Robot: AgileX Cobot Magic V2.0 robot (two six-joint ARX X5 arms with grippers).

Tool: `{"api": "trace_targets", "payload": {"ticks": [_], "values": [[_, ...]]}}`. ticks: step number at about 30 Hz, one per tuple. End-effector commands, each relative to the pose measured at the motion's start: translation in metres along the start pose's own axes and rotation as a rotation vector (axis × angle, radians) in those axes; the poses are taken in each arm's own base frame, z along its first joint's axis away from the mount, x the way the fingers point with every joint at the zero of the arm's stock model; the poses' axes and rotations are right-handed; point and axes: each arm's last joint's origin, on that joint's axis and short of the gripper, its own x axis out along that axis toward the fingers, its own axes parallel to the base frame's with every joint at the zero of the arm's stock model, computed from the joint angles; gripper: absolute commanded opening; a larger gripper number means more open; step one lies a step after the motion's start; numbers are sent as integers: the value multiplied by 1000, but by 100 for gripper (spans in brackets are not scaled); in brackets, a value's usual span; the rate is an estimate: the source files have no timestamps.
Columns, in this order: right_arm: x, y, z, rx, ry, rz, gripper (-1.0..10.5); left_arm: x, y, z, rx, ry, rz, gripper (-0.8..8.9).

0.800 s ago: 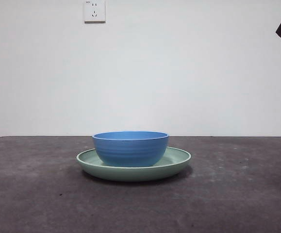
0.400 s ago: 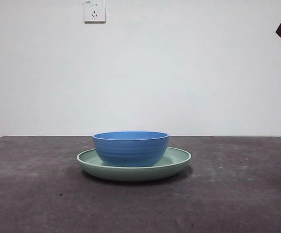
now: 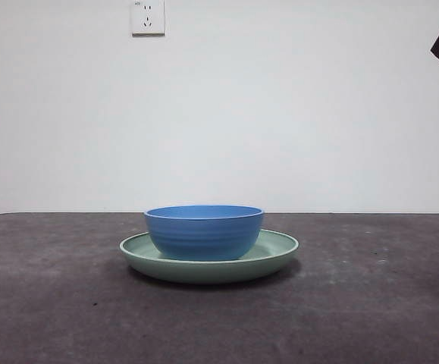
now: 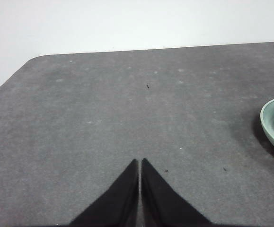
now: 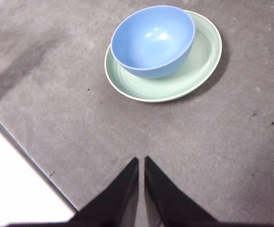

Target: Pick up the blue bowl, put it on the green plate, put it on desk

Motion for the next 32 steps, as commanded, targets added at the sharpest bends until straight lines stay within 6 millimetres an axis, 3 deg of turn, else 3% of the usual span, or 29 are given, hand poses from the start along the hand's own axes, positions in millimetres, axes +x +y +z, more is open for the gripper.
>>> {"api": "trace_targets", "payload": {"ticks": [1, 22, 25, 32], "values": [[0, 1, 2, -5, -8, 9, 16, 2, 0, -7, -9, 26, 3, 10], [0, 1, 2, -5, -8, 8, 16, 2, 0, -7, -9, 26, 3, 9], [0, 1, 2, -91, -10, -1, 16, 2, 0, -7, -9, 26, 3, 10], [-25, -2, -1, -168, -151, -77, 16, 2, 0, -7, -9, 26, 2, 10]]}}
